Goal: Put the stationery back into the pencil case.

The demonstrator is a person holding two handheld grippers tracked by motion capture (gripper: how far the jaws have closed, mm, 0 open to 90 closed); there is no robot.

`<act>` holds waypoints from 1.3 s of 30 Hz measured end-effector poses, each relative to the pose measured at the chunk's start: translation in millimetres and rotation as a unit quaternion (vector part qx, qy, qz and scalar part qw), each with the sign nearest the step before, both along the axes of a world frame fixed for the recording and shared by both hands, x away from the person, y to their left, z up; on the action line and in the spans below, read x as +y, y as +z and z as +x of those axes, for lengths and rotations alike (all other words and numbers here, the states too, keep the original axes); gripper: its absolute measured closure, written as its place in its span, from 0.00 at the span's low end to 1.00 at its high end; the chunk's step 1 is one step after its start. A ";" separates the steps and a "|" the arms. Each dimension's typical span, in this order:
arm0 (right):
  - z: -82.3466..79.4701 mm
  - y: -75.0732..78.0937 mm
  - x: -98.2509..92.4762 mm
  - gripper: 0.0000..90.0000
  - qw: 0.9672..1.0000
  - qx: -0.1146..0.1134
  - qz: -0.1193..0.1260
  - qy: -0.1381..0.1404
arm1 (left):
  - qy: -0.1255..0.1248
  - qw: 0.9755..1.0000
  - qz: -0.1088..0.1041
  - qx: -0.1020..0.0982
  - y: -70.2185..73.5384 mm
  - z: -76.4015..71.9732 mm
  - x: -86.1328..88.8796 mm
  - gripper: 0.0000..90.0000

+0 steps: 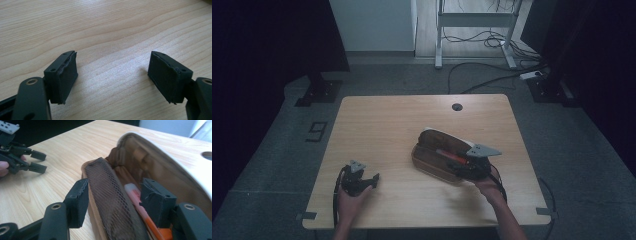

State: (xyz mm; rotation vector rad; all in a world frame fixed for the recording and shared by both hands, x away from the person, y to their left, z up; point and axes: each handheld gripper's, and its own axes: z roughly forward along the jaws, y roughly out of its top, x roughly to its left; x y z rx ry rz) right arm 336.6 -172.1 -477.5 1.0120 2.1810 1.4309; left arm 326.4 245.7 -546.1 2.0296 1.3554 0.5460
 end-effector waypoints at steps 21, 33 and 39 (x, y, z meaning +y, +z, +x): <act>-49.0 -35.3 -102.2 0.37 0.995 0.012 -0.012 -0.103 | 0.000 1.000 0.000 0.000 0.0 0.0 0.0 0.26; -42.8 -66.3 -124.3 0.36 0.985 0.050 -0.059 -0.155 | 0.000 1.000 0.000 0.000 0.0 0.1 0.0 0.26; -40.6 -69.5 -124.5 0.35 0.984 0.056 -0.062 -0.155 | 0.000 1.000 0.000 0.000 0.0 0.1 0.0 0.26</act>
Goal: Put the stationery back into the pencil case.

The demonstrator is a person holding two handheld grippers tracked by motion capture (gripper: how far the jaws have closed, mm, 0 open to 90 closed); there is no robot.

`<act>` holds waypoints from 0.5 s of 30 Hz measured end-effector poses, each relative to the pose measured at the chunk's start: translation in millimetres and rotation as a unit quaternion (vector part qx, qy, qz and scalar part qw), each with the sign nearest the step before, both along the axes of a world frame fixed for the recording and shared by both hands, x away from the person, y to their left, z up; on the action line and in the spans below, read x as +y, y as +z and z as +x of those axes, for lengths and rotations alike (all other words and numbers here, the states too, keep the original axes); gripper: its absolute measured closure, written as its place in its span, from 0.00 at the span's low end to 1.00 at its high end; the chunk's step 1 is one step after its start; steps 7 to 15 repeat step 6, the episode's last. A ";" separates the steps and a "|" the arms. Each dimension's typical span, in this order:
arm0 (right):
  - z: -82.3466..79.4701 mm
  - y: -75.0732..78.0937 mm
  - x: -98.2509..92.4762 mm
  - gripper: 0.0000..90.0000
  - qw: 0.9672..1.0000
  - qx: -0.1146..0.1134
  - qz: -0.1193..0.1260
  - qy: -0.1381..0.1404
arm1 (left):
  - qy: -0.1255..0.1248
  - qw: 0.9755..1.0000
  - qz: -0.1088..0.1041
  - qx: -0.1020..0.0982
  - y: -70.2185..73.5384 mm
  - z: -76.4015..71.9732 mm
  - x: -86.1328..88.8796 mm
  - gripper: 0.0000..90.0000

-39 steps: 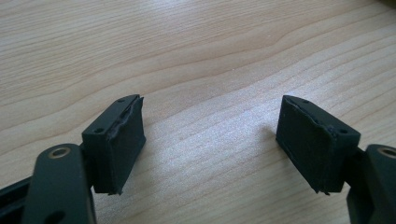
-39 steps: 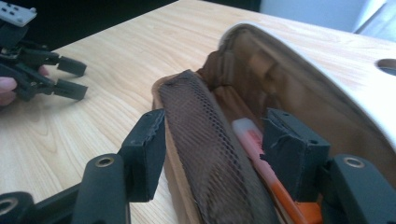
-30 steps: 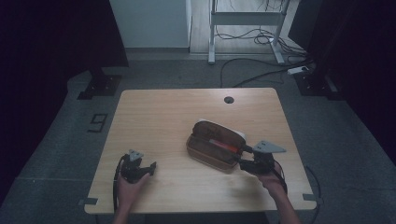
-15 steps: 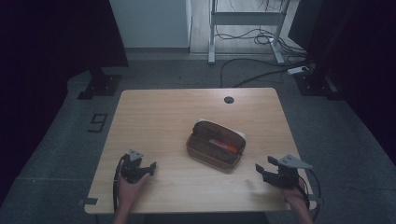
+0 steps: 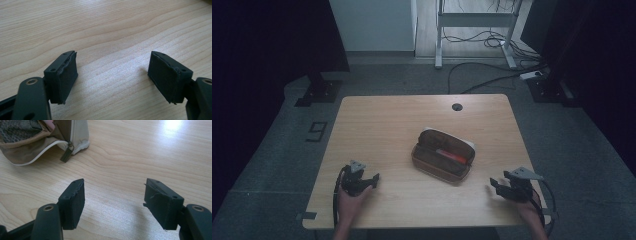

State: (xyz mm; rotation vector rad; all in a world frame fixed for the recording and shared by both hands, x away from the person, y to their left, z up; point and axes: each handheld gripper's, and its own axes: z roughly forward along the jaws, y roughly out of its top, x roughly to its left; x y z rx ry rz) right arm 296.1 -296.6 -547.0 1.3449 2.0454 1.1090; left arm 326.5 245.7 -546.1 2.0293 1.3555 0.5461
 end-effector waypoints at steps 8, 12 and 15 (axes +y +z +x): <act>0.2 0.4 -1.6 0.35 1.000 -0.002 0.003 -0.004 | 0.000 1.000 0.001 0.000 -0.1 0.4 -0.4 0.25; 0.2 0.4 -1.6 0.35 1.000 -0.002 0.003 -0.004 | 0.000 1.000 0.001 0.000 -0.1 0.4 -0.4 0.25; 0.2 0.4 -1.6 0.35 1.000 -0.002 0.003 -0.004 | 0.000 1.000 0.001 0.000 -0.1 0.4 -0.4 0.25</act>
